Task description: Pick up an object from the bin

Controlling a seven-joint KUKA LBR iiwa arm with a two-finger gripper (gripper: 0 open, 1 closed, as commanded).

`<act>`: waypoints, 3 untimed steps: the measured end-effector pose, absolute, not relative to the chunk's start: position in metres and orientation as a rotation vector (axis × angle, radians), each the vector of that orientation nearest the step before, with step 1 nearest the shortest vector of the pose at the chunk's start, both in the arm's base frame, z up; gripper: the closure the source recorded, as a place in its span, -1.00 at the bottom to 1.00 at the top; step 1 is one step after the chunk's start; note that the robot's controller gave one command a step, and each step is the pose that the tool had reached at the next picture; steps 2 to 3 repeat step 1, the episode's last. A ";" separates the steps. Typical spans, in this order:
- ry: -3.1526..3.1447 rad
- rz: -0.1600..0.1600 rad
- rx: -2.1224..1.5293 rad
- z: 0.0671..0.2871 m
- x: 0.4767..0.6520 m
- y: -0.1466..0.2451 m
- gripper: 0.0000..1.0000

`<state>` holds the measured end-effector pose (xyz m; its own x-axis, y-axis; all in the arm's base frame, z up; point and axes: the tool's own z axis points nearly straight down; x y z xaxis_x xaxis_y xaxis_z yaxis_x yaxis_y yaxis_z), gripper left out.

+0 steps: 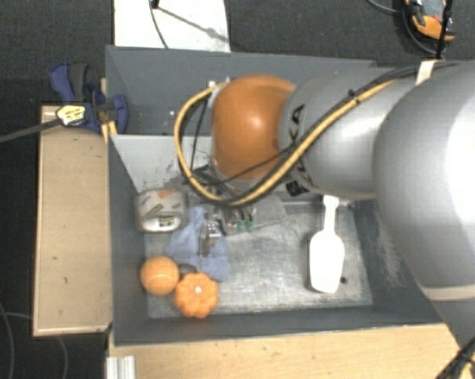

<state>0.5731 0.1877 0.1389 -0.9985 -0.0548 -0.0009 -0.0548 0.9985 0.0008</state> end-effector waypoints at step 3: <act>3.131 0.005 -0.098 0.074 0.587 0.156 1.00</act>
Offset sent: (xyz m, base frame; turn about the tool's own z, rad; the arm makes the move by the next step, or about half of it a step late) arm 0.0000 0.0000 0.0000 0.0000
